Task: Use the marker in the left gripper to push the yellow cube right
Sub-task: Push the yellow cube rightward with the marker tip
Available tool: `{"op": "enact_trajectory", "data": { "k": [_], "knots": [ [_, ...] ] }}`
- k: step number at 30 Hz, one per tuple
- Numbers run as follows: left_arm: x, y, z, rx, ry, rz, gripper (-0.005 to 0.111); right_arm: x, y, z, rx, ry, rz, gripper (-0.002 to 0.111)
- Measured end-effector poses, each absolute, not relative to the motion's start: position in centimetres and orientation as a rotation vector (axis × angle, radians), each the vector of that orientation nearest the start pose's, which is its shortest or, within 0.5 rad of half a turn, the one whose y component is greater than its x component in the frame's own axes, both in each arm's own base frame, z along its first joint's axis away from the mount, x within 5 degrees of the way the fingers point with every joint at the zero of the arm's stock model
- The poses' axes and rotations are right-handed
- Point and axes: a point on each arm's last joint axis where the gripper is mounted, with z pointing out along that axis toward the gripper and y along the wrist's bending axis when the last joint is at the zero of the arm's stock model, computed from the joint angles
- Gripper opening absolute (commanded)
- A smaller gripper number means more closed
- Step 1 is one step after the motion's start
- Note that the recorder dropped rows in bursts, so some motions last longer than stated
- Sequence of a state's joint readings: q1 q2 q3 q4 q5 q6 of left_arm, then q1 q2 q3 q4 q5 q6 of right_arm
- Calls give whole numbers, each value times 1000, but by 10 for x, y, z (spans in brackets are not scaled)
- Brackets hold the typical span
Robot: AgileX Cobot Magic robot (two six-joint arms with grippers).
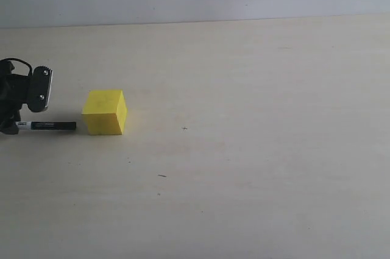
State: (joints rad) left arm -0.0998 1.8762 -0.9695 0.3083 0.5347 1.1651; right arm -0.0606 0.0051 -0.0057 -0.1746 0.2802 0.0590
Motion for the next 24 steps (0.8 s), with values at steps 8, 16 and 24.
{"op": "enact_trajectory", "data": {
  "k": [8, 16, 24],
  "knots": [
    [331, -58, 126, 2099, 2048, 408, 0, 55, -8, 190, -8, 1762, -166, 0],
    [330, -58, 126, 2056, 2097, 393, 0, 55, -8, 190, -8, 1762, -166, 0],
    [332, -52, 126, 2005, 2133, 394, 0, 55, -8, 190, -8, 1762, -166, 0]
  ]
}}
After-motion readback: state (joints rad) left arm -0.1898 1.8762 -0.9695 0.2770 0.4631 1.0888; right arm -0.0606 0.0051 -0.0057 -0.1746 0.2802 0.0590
